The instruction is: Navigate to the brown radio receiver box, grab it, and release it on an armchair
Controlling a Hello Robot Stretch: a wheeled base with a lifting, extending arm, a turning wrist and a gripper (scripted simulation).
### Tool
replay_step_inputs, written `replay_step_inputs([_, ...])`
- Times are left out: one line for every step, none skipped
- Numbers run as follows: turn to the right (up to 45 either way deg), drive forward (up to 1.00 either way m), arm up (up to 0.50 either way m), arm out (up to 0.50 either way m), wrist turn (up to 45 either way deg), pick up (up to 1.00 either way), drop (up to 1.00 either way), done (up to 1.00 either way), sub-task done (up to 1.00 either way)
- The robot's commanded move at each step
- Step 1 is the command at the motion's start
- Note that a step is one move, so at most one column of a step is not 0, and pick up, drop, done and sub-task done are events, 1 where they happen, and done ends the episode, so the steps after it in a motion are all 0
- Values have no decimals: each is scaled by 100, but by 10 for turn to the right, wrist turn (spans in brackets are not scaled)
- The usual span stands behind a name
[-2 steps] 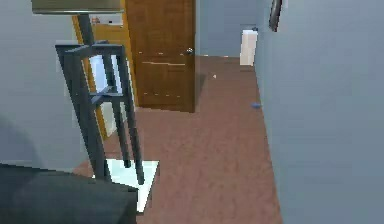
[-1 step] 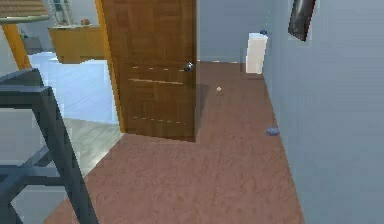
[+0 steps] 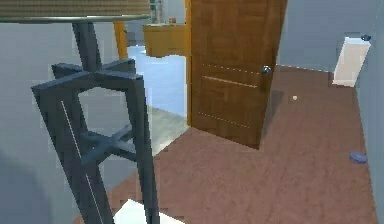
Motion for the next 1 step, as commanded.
replay_step_inputs([0, 10, 0, 0, 0, 0, 0, 0, 0])
